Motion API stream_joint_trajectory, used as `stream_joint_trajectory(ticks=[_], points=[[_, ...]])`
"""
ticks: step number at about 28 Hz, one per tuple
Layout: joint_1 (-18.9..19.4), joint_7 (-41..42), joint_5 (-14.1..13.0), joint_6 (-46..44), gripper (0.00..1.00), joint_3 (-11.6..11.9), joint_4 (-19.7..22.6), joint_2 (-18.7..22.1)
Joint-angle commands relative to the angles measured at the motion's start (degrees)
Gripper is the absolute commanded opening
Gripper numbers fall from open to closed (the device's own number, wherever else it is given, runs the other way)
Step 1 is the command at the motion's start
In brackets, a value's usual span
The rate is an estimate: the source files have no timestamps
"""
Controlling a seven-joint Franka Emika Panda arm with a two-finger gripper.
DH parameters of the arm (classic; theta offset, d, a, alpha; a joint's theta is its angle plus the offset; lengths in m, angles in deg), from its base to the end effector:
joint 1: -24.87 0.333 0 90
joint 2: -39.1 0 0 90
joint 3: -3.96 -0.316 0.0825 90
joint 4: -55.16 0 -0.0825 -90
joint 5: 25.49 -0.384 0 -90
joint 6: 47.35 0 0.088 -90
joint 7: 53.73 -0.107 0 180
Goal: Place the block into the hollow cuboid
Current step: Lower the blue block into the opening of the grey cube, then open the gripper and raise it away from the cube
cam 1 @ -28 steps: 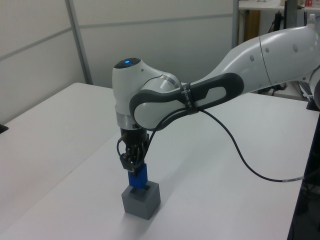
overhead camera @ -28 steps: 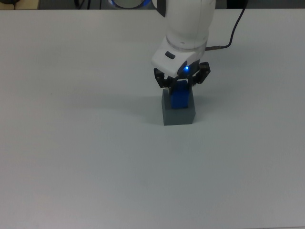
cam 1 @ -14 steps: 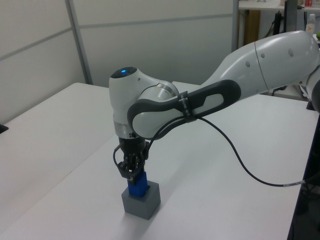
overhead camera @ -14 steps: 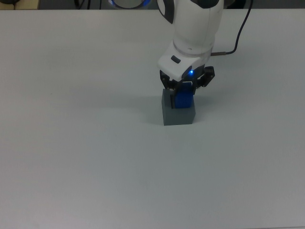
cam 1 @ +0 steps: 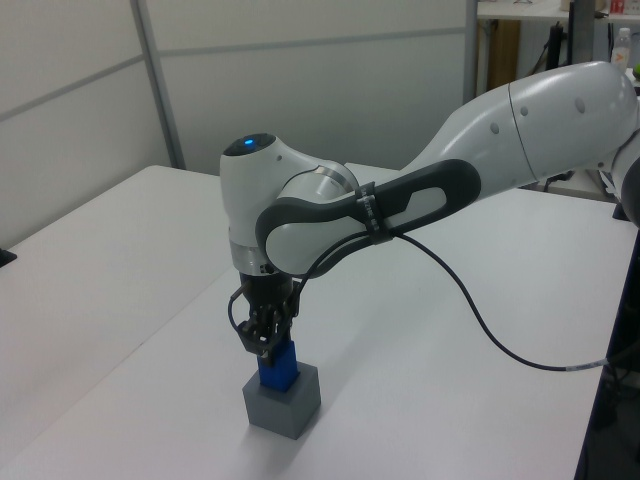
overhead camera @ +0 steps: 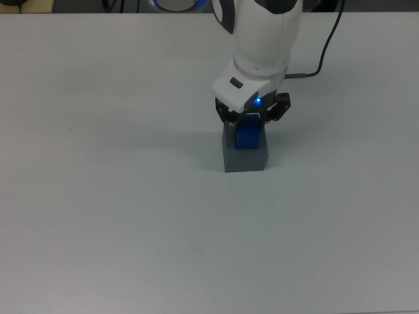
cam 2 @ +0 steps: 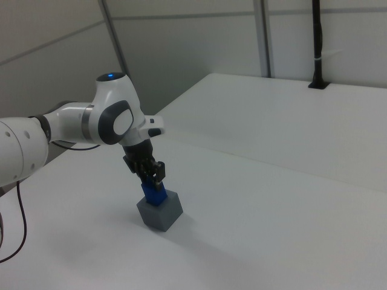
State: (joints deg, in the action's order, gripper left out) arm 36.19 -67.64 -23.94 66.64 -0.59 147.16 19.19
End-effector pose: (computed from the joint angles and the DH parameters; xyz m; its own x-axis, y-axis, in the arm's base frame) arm 0.6407 0.1743 0.4321 0.9986 0.0393 0.0359 0.0397 -0.9992 -0.0109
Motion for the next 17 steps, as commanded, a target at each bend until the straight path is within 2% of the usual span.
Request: stream_joint_trajectory(ticks=[1, 4, 5, 6, 7, 8, 9, 14, 17], points=[[0.1, -1.2, 1.3, 0.3, 0.18, 0.6, 1.3, 0.5], [0.1, -1.1, 1.3, 0.3, 0.2, 0.7, 1.5, 0.5], [0.1, -1.1, 1.3, 0.3, 0.23, 0.7, 1.5, 0.4], [0.1, -1.1, 1.3, 0.3, 0.3, 0.8, 1.5, 0.5], [0.1, -1.2, 1.3, 0.3, 0.65, 0.7, 1.5, 0.5], [0.1, -1.4, 1.3, 0.2, 0.93, 0.8, 1.5, 0.5], [0.1, -1.7, 1.3, 0.2, 1.0, 0.8, 1.5, 0.5], [0.1, -3.1, 2.5, -1.8, 1.0, 0.8, 1.3, 1.8], [0.0, -3.0, 2.8, -4.0, 1.0, 1.2, 1.4, 4.1]])
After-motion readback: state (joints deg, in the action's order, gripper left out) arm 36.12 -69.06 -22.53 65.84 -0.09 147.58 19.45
